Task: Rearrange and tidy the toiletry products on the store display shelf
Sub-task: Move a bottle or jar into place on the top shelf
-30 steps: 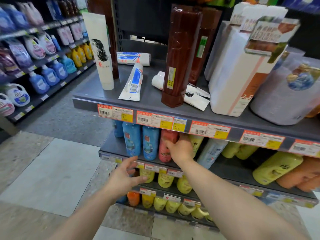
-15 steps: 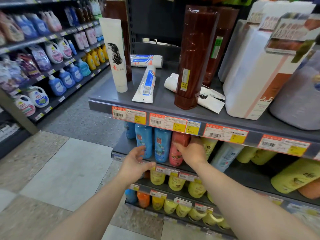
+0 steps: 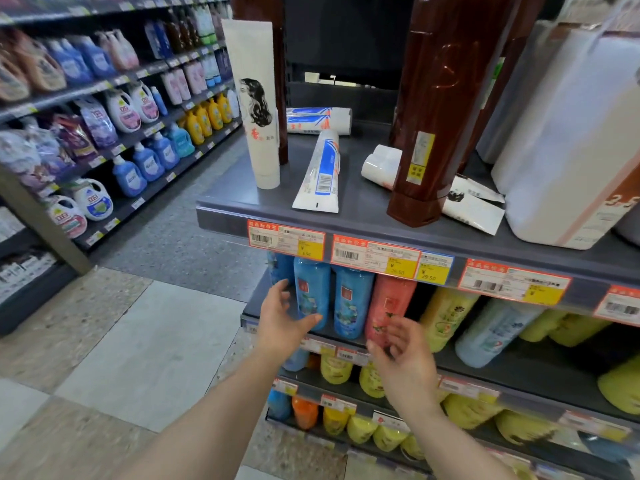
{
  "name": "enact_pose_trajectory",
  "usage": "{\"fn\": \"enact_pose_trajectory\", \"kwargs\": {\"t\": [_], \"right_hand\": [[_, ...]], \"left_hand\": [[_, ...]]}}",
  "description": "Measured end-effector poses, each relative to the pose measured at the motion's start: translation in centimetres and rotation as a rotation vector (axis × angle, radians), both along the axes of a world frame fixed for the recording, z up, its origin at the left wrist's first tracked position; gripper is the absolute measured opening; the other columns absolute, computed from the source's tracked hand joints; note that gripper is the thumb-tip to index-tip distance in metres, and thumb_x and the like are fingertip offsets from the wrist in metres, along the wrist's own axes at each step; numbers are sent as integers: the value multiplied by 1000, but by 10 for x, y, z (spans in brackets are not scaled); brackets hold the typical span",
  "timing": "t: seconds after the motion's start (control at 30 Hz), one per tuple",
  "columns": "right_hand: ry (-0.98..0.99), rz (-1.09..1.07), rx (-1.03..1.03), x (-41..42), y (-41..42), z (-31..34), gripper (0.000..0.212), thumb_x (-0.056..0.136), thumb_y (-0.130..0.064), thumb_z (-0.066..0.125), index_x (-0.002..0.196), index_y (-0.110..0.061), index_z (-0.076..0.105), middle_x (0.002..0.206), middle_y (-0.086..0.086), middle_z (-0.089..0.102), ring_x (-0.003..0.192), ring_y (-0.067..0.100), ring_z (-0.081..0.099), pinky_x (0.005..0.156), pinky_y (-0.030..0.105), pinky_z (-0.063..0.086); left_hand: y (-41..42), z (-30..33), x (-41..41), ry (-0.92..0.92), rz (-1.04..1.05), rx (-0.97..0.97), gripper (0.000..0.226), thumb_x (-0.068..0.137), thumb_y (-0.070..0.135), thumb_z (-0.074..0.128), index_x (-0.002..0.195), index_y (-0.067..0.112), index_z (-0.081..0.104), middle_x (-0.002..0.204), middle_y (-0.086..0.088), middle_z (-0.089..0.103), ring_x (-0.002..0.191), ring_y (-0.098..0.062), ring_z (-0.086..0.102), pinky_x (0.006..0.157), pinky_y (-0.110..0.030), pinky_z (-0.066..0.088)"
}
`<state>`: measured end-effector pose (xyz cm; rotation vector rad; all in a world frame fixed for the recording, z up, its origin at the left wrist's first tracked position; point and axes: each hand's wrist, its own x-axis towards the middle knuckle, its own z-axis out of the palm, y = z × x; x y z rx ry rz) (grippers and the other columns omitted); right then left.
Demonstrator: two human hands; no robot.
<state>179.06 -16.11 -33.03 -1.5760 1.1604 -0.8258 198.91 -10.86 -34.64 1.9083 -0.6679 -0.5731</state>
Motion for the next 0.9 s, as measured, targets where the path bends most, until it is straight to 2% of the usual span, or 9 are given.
{"fn": "enact_pose_trajectory", "kwargs": {"t": [0.07, 0.17, 0.23, 0.33, 0.47, 0.57, 0.63, 0.8, 0.9], "right_hand": [[-7, 101, 62, 7, 3, -4, 55, 81, -9, 74, 121, -33, 44, 114, -23, 52, 107, -6, 53, 82, 2, 40], [-11, 168, 112, 15, 2, -7, 71, 83, -7, 72, 134, -37, 34, 123, -20, 48, 115, 0, 49, 93, 10, 37], [-14, 184, 136, 20, 2, -11, 76, 83, -6, 71, 136, -42, 30, 129, -15, 47, 119, 4, 47, 98, 17, 37], [-9, 192, 198, 27, 5, -17, 86, 83, -6, 72, 146, -40, 23, 139, -9, 44, 126, 10, 45, 104, 27, 38], [-12, 220, 245, 32, 11, -21, 91, 83, -7, 72, 149, -37, 17, 149, -3, 38, 128, 8, 43, 106, 29, 39], [13, 229, 260, 34, 15, -23, 92, 83, -8, 72, 150, -37, 15, 151, 1, 36, 131, 12, 42, 109, 36, 38], [33, 234, 254, 34, 17, -23, 92, 83, -9, 72, 150, -37, 14, 152, 1, 36, 134, 14, 41, 111, 39, 37], [70, 230, 237, 37, 19, -21, 92, 83, -10, 73, 150, -35, 15, 151, 0, 37, 134, 14, 42, 111, 39, 37], [76, 222, 244, 38, 18, -21, 92, 83, -9, 73, 150, -33, 16, 151, 1, 38, 133, 15, 43, 110, 39, 38]], "left_hand": [[-4, -7, 3, 31, -30, -16, 91, 67, 18, 86, 141, 23, 34, 122, 8, 52, 116, -10, 49, 97, -35, 49], [-9, -16, 5, 57, -64, -35, 89, 66, 18, 87, 139, 26, 34, 117, 18, 53, 110, 0, 51, 93, -28, 48], [-12, -20, 5, 81, -77, -37, 83, 67, 17, 86, 131, 34, 37, 110, 28, 53, 99, 13, 54, 82, -16, 47], [-17, -23, 5, 108, -100, -41, 63, 70, 14, 83, 110, 43, 44, 102, 28, 58, 87, 26, 52, 60, -2, 45], [-13, -27, 11, 84, -105, -55, 53, 75, 13, 79, 99, 47, 47, 95, 29, 61, 84, 23, 55, 59, -2, 44], [-5, -27, 28, 74, -59, -50, 49, 77, 13, 78, 108, 38, 48, 102, 19, 62, 90, 7, 61, 75, -18, 50], [1, -25, 43, 78, -35, -39, 48, 79, 11, 76, 113, 32, 48, 104, 15, 61, 94, -2, 60, 79, -26, 49], [10, -21, 61, 97, -44, -55, 49, 82, 8, 72, 117, 30, 46, 104, 16, 58, 91, 5, 56, 68, -12, 43], [11, -21, 61, 93, -58, -57, 50, 83, 8, 71, 121, 29, 45, 108, 15, 57, 92, 2, 56, 70, -11, 42]]}}
